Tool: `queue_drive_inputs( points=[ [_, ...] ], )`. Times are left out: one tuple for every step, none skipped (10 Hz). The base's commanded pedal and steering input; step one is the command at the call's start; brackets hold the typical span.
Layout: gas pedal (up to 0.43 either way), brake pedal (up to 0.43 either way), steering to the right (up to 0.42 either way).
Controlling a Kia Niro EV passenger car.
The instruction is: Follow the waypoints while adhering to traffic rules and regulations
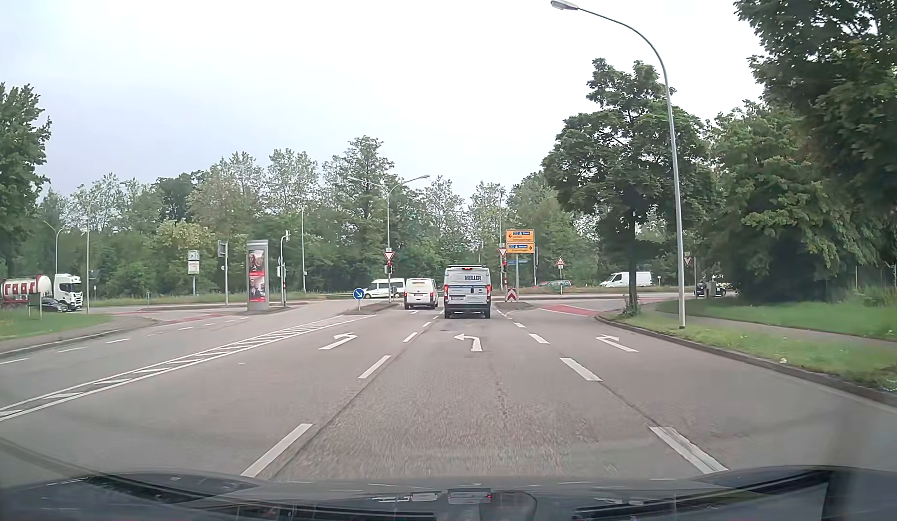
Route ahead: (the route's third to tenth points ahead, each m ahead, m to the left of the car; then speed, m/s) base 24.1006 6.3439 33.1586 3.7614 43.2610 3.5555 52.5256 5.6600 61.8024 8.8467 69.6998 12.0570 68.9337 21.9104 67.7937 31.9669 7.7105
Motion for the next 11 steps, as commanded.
queue_drive_inputs(
  points=[
    [0.0, 0.128, -0.002],
    [0.0, 0.14, -0.002],
    [0.0, 0.146, -0.002],
    [0.0, 0.146, -0.002],
    [0.0, 0.152, -0.002],
    [0.0, 0.159, -0.002],
    [0.0, 0.165, -0.002],
    [0.0, 0.165, -0.002],
    [0.0, 0.171, -0.002],
    [0.0, 0.177, -0.001],
    [0.0, 0.183, 0.002]
  ],
)
